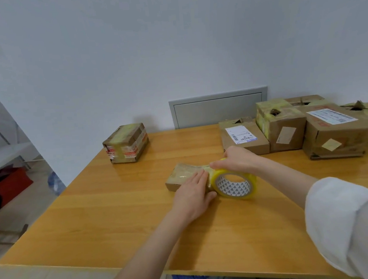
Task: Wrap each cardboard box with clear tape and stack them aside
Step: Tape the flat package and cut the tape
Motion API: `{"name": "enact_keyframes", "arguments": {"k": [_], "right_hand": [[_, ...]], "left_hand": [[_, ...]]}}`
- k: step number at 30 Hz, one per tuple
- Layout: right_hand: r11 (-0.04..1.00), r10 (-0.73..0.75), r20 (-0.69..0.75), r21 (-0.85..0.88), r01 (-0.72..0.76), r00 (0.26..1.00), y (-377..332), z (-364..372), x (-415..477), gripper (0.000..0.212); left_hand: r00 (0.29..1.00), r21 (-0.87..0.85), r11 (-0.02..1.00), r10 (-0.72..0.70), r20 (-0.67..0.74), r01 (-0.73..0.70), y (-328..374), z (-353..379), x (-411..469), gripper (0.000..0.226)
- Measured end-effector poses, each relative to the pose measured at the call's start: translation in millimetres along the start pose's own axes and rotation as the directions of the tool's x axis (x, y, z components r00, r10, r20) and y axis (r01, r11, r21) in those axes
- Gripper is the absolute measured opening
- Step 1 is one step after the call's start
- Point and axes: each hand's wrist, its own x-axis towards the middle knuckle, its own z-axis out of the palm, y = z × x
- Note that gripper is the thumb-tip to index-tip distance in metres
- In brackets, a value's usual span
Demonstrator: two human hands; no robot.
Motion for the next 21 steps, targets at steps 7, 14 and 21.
{"name": "enact_keyframes", "arguments": {"k": [7, 14, 21], "right_hand": [[0.985, -0.001, 0.081, 0.170, -0.013, 0.997, 7.1, -10.3, -4.7, 0.065], [0.959, -0.033, 0.027, 0.284, 0.024, 0.999, 34.3, -11.5, -17.4, 0.072], [0.985, -0.076, -0.058, -0.160, 0.065, 0.995, 13.5, -12.8, -15.9, 0.075]], "left_hand": [[1.000, 0.085, 0.996, -0.006, 0.015, 0.005, 5.4, 4.0, 0.2, 0.069], [0.996, 0.057, 0.994, -0.088, -0.028, 0.090, 6.2, -14.1, 6.7, 0.062], [0.992, 0.149, 0.981, -0.122, -0.018, 0.123, -0.4, -10.9, 1.1, 0.056]]}}
